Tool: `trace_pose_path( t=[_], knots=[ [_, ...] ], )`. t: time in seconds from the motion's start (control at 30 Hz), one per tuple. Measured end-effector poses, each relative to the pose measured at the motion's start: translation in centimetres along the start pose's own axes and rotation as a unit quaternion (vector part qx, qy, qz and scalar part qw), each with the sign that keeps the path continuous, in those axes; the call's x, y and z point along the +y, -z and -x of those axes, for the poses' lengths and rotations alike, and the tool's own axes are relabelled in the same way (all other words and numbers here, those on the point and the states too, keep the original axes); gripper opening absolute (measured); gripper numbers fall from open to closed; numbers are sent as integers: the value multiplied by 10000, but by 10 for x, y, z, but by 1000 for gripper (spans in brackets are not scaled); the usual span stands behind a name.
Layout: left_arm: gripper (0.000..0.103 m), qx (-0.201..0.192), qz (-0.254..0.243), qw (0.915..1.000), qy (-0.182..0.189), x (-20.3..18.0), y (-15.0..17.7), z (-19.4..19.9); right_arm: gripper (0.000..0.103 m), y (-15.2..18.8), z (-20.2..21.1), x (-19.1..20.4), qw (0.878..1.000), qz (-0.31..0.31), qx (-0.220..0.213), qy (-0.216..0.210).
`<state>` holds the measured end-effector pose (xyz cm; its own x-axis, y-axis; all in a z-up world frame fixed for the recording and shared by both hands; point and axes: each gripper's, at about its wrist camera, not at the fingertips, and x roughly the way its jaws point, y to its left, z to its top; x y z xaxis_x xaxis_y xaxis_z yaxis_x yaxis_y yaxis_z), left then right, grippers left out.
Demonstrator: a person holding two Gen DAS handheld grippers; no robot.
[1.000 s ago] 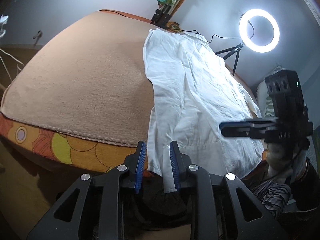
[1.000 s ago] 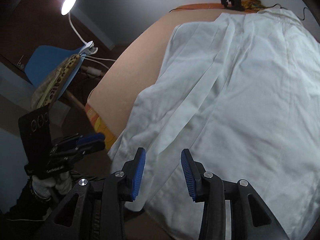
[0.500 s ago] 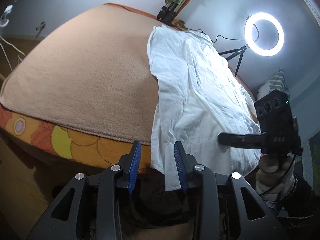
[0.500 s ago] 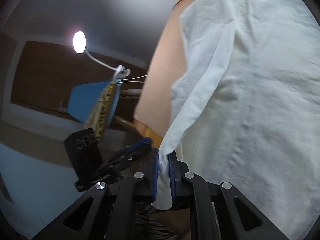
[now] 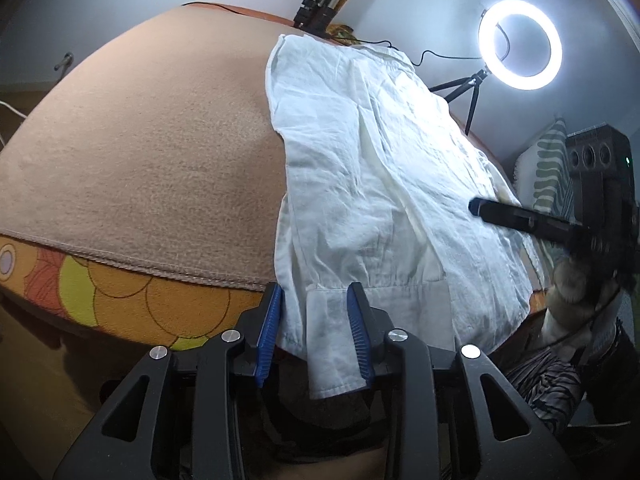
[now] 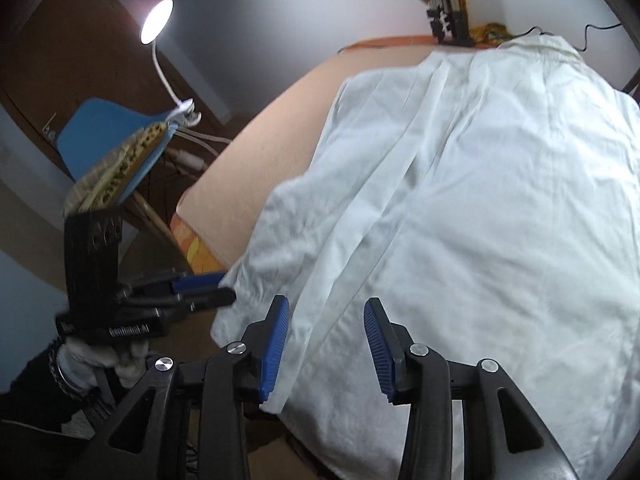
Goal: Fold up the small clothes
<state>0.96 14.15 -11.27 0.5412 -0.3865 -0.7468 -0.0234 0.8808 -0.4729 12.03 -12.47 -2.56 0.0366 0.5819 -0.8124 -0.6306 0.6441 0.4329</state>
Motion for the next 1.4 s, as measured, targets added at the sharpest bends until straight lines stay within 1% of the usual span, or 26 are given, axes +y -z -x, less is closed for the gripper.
trace_pose_path(
  t=[0.03,0.07,0.1,0.2,0.27,0.3,0.33,0.47,0.53,0.57,0.7,0.73,0.77,0.87,1.0,1.07,1.1,1.13,1.17,1.2,1.23,1.27,1.3,1.33,1.4],
  knots=[
    [29,-17,-4,10000,8,0,0,0,44,-5,3,-3,10000,-35,-65,2],
    [15,-8,-11,10000,44,-1,0,-1,44,-11,4,-6,9999,-70,-119,4],
    [7,29,-24,10000,45,-1,0,-3,46,-18,6,-11,9998,-116,-154,-2],
    [7,-33,-220,9998,5,-8,1,-3,48,-41,3,-19,9996,-241,-161,-43],
    [7,-79,-350,9994,22,-14,0,-1,57,-63,-4,-22,9997,-204,-19,-136],
    [7,-105,-370,9992,61,-16,-1,-1,61,-74,-6,-24,9998,-184,-22,-86],
    [7,-114,-380,9992,91,-16,-2,-1,61,-85,-9,-25,9998,-183,-34,7],
    [6,-137,-361,9991,198,-17,-2,1,64,-136,-27,-25,9996,-257,-7,116],
    [6,-145,-345,9990,258,-17,-3,2,69,-158,-42,-20,9996,-255,68,117],
    [6,-152,-352,9989,274,-17,-3,2,70,-169,-50,-18,9994,-286,123,148],
    [6,-153,-401,9985,354,-21,-4,1,70,-202,-98,-4,9977,-329,370,463],
    [6,-152,-410,9983,377,-21,-4,1,73,-208,-112,2,9969,-281,479,560],
    [6,-150,-407,9983,399,-22,-4,1,73,-212,-126,7,9956,-210,583,706],
    [6,-141,-416,9979,473,-23,-6,1,73,-220,-160,17,9884,-14,744,1327],
    [6,-115,-477,9974,536,-26,-4,0,73,-226,-191,18,9804,6,1006,1693],
    [6,-107,-500,9971,566,-27,-4,0,70,-225,-201,16,9754,69,1108,1903],
    [6,-116,-512,9970,573,-27,-4,0,66,-226,-205,14,9732,112,1153,1985],
    [6,-124,-519,9969,581,-26,-4,2,58,-225,-207,12,9711,162,1177,2069],
    [6,-127,-530,9968,581,-26,-4,2,54,-224,-207,10,9697,209,1153,2141],
    [6,-128,-532,9968,586,-27,-4,2,44,-226,-207,9,9693,237,1124,2174],
    [6,-129,-535,9967,593,-26,-4,4,35,-226,-204,6,9695,234,1110,2171],
    [6,-125,-544,9967,596,-27,-4,4,29,-227,-200,1,9705,178,1099,2138],
    [6,-127,-557,9965,611,-29,-4,4,19,-228,-196,-4,9722,106,1092,2067],
    [6,-135,-589,9962,620,-31,-4,5,12,-231,-192,-9,9747,16,1067,1964],
    [5,-159,-692,9955,627,-37,-3,7,9,-232,-179,-20,9802,-164,957,1725]
  ],
)
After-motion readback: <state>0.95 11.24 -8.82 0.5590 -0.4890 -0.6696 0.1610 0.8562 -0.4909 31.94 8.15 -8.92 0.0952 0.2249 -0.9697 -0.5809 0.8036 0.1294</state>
